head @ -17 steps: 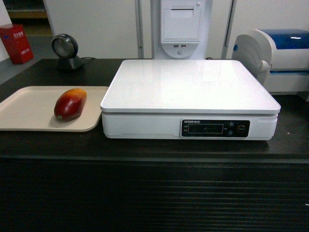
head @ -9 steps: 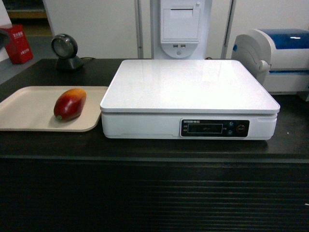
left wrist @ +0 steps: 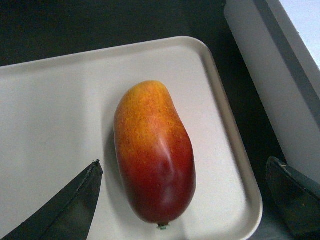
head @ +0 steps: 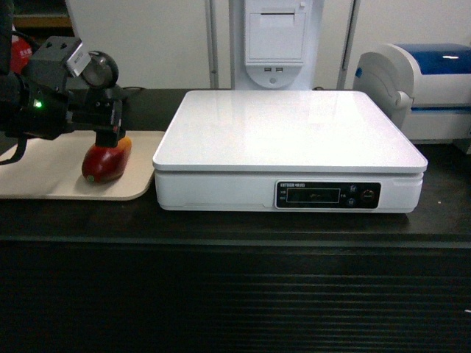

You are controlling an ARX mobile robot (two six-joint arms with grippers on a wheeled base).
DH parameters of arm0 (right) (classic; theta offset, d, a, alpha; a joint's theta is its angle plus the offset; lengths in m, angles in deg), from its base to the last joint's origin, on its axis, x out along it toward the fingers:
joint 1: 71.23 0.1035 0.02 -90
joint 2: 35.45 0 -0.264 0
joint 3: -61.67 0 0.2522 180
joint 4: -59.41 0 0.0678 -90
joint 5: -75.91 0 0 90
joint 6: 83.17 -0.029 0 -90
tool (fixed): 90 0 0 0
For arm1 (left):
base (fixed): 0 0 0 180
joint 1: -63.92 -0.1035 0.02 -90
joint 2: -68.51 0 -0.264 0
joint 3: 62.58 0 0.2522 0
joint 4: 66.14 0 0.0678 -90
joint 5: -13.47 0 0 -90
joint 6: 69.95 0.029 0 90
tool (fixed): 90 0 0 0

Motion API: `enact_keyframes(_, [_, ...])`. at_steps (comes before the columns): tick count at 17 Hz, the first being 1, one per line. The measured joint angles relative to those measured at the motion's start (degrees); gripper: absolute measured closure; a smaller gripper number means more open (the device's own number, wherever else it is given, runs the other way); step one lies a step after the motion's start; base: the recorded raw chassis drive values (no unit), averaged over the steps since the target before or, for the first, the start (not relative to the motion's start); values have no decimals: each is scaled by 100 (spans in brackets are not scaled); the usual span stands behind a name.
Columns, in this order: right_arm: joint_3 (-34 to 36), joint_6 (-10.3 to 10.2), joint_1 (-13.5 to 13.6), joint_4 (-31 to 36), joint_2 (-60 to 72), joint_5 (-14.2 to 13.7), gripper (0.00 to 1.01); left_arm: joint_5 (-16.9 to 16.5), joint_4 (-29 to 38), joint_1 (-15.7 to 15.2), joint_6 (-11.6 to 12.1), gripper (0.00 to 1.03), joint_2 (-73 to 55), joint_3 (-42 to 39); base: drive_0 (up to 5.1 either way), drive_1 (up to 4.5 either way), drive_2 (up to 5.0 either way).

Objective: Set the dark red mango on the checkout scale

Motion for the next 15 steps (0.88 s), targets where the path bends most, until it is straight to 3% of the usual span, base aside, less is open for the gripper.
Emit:
enact_keyframes(4, [0, -2, 0, 0, 0, 2, 3, -190, -584, 15, -63, 5, -409, 774, 0, 0, 0])
enact_keyframes(8, [0, -2, 0, 0, 0, 0, 3, -160, -1008, -9, -122, 5, -824, 1274, 0, 0, 0])
enact_keyframes(15, [0, -2, 0, 0, 0, 2, 3, -142, -1235, -118, -146, 5, -1355, 1720, 0, 0, 0])
